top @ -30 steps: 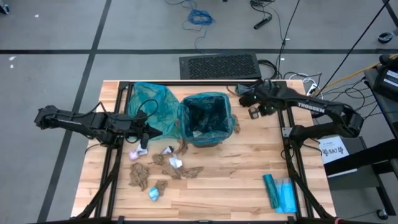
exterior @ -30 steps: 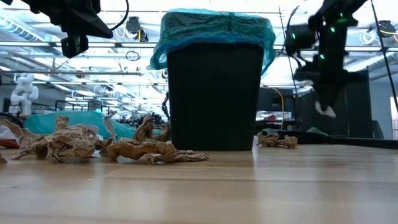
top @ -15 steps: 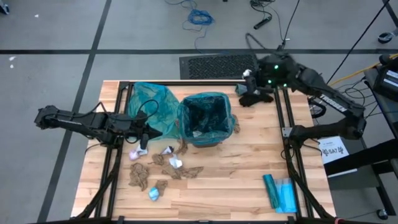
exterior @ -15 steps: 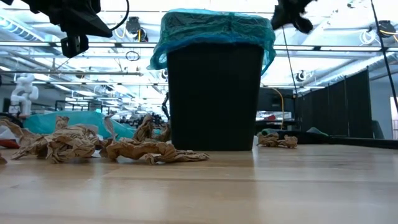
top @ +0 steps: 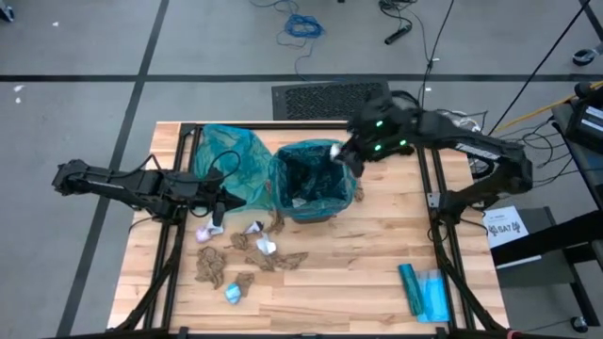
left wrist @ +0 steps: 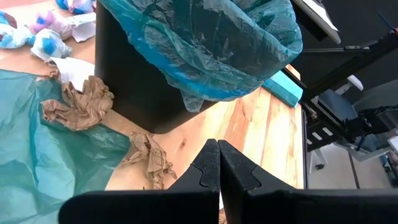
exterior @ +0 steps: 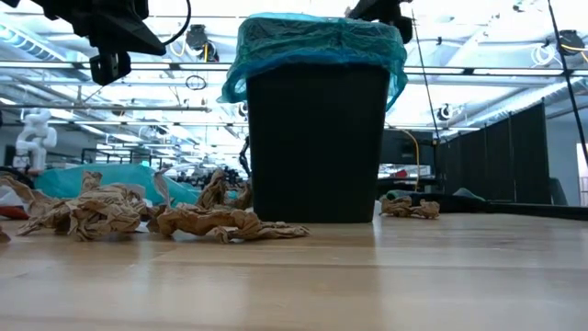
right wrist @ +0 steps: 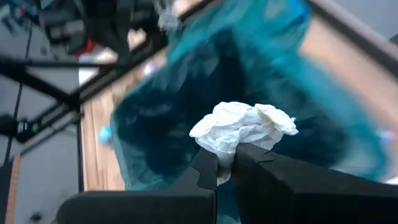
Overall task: Place trash/remove bag and relplace
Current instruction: Put the white napkin into the trash bin, then put the brown napkin into the trash bin
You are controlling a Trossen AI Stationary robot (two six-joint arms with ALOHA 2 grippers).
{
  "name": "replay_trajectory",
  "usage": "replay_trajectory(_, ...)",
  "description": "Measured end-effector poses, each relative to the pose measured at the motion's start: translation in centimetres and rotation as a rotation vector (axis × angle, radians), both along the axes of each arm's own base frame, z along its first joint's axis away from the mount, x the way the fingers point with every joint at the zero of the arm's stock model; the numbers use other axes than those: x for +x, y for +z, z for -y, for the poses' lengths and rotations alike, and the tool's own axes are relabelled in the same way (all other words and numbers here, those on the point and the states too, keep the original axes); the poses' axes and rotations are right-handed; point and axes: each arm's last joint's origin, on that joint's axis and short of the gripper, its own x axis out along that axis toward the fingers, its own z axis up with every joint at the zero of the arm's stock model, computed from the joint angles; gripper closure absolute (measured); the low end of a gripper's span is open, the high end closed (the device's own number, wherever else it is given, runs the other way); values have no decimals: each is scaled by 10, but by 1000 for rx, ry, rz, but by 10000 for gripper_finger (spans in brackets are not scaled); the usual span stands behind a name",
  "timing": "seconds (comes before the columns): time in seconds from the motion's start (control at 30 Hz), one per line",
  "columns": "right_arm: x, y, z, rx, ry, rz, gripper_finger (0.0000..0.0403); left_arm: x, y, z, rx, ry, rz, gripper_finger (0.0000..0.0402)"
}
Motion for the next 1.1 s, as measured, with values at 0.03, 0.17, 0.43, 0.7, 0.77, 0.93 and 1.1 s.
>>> replay_trajectory(0.03, 7, -6, -2, 13, 8, -20, 401, 0, 0, 0, 0, 0, 0, 402)
replay_trajectory(0.17, 30, -27, -9, 40, 48, -91, 390, 0, 0, 0, -1, 0, 0, 402)
replay_trajectory(0.43, 58, -42, -14, 40, 89, -49, 305, 0, 0, 0, -1, 0, 0, 402)
replay_trajectory(0.7, 58, -41, -12, 29, 89, -36, 239, 0, 0, 0, -1, 1, 0, 402)
replay_trajectory(0.77, 58, -41, -12, 24, 95, -39, 233, 0, 0, 0, -1, 0, 0, 402)
replay_trajectory(0.93, 44, -31, -7, 11, 55, -118, 245, 0, 0, 0, -6, 3, 0, 402)
replay_trajectory(1.1, 16, 10, -3, -138, -19, -62, 292, 0, 0, 0, -6, 3, 0, 402)
